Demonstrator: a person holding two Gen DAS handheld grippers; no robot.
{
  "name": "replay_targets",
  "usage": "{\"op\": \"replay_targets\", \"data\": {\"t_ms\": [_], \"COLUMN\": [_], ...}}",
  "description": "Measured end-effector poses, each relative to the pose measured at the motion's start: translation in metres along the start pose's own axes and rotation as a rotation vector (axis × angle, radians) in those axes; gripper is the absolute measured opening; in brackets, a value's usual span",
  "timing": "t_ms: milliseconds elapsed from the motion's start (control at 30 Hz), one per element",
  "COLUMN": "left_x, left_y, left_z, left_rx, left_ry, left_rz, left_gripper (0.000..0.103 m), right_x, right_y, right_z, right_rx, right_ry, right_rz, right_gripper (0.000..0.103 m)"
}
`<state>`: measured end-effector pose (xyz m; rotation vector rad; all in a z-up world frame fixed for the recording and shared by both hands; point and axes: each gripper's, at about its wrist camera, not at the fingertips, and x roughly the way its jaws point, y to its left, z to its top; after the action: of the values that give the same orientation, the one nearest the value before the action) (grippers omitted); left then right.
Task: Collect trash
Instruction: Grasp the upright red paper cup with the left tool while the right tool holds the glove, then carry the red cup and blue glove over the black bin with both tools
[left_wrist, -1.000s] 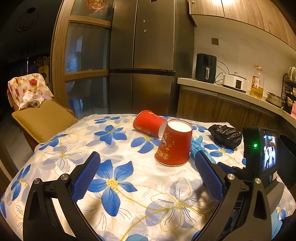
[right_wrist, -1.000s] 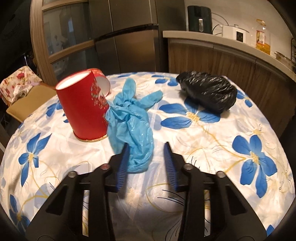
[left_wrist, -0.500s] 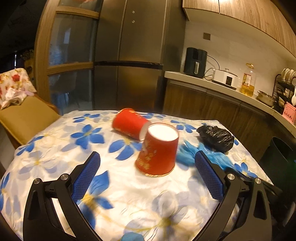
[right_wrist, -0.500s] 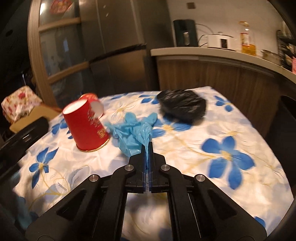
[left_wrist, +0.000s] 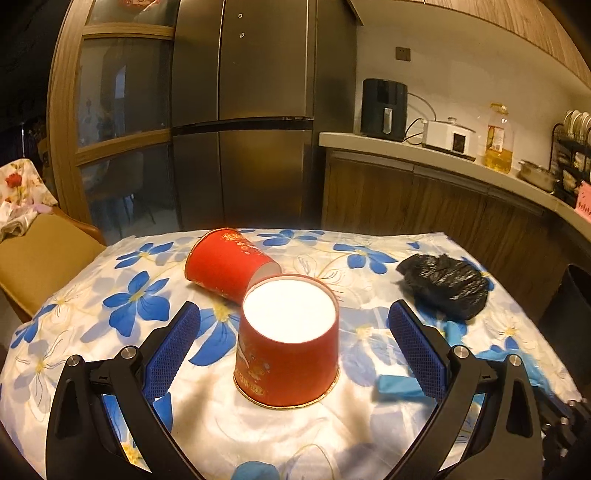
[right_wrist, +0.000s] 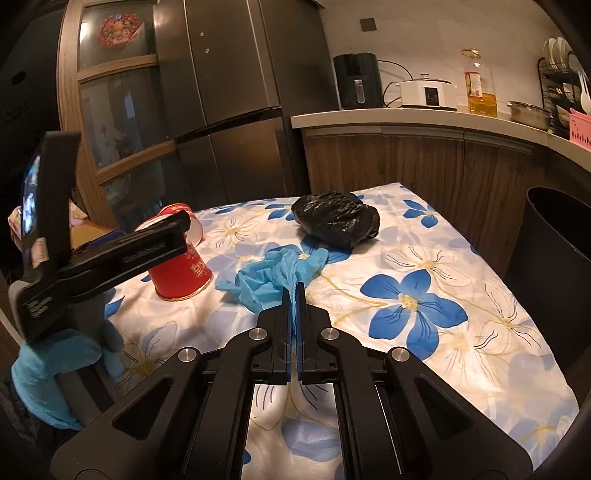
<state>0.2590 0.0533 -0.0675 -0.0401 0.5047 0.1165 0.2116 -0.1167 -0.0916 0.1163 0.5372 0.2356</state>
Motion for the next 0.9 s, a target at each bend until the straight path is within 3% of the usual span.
{"op": "replay_targets", "data": {"t_ms": [300,400,467,533,900], "left_x": [0.011,0.014,0.016,0.019,-0.003], "left_y": [0.006,0.005,0.004,0.003,0.005], "left_z": [0.001,0.0,-0.001,-0.002,-0.006], "left_rx": [-0.033,-0.028,-0.025,-0.022,-0.024], "left_ry": [0.019,0.034,0.043,0.061,0.02], "left_rz": [-0.016,-0.023,-0.024,-0.03,-0.049], "left_gripper": [0.097,0.088,0.068,0.06,0.057], "right_x": [-0.004,-0.005,-0.005,-0.006,-0.018], "right_y": [-0.001,-0.002,-0.002,-0.003,-0.006], "right_z": [-0.002,-0.002,-0.002,-0.002,0.001], "right_rx": [-0.002,-0.003,-0.003,0.0,0.005], "right_ry": [0.002,0.001,0.002,0.004,-0.009], "right_rz": [-0.002,-0.003,-0.004,-0.005,0.0], "right_gripper": [0.002,0.002,0.002,0.002,0.002]}}
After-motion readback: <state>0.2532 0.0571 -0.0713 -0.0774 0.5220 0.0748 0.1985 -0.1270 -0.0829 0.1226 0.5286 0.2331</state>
